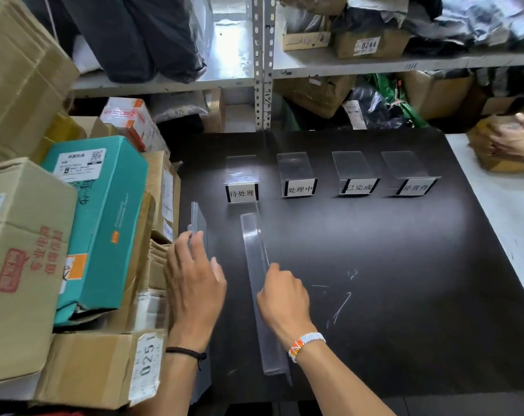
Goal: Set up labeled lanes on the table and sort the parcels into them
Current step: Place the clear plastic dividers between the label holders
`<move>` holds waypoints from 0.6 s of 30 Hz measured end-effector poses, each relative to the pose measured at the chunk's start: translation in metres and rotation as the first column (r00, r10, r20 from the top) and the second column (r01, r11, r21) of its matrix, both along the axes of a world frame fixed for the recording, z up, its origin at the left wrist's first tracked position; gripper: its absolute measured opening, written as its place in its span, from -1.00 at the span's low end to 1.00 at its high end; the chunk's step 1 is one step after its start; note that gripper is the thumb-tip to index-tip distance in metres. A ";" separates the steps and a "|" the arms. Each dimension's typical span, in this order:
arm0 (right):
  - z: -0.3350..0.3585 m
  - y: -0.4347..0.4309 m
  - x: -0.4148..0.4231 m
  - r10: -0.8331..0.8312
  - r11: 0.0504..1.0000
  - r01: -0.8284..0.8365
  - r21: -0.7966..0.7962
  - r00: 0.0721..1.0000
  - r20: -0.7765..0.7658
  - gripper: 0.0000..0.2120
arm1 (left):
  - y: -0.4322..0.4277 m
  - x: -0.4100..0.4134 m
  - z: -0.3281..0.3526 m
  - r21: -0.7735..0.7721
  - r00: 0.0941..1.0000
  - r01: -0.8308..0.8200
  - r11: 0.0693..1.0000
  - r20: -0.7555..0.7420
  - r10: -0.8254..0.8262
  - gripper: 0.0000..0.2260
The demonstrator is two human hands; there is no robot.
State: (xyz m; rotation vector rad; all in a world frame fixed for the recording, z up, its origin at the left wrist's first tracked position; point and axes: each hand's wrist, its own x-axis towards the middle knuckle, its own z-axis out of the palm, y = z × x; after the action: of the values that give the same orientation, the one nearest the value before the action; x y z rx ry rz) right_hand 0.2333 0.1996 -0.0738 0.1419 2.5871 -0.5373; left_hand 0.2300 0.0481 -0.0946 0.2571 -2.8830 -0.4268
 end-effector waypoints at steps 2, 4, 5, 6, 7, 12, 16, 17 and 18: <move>0.007 0.014 -0.003 -0.022 0.999 0.021 -0.038 0.999 -0.026 -0.82 | 0.019 -0.003 0.001 0.115 0.994 0.095 0.989 -0.060 -0.089 -0.57; 0.014 0.029 -0.011 -0.025 0.998 0.021 -0.053 0.998 -0.064 -0.84 | 0.042 -0.008 0.000 0.306 0.987 0.158 0.939 -0.025 -0.158 -0.60; 0.017 0.036 -0.018 -0.021 0.998 0.017 -0.057 0.996 -0.081 -0.84 | 0.053 -0.011 -0.001 0.410 0.983 0.156 0.899 0.023 -0.181 -0.59; 0.020 0.041 -0.026 -0.020 0.998 0.014 -0.062 0.995 -0.093 -0.84 | 0.064 -0.017 -0.002 0.497 0.975 0.138 0.857 0.082 -0.205 -0.56; 0.023 0.046 -0.034 -0.018 0.998 0.011 -0.068 0.995 -0.101 -0.85 | 0.075 -0.024 -0.006 0.561 0.961 0.118 0.819 0.142 -0.236 -0.53; 0.023 0.060 -0.081 0.012 0.997 -0.021 -0.079 0.995 -0.103 -0.79 | 0.101 -0.066 -0.027 0.761 0.925 -0.037 0.648 0.272 -0.265 -0.46; 0.008 0.057 -0.110 0.042 0.995 -0.049 -0.084 0.996 -0.076 -0.75 | 0.101 -0.087 -0.037 0.795 0.922 -0.113 0.596 0.308 -0.236 -0.49; 0.004 0.056 -0.115 0.042 0.995 -0.048 -0.088 0.997 -0.064 -0.76 | 0.100 -0.091 -0.041 0.791 0.918 -0.131 0.598 0.324 -0.228 -0.51; -0.001 0.055 -0.118 0.039 0.995 -0.043 -0.089 0.998 -0.046 -0.77 | 0.098 -0.095 -0.046 0.784 0.911 -0.149 0.602 0.346 -0.225 -0.53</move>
State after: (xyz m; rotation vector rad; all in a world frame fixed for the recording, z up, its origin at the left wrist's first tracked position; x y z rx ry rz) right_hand 0.1150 0.2544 -0.0746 0.0472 2.5972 -0.6478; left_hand 0.1354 0.1460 -0.1404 0.4650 -2.8370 -1.9095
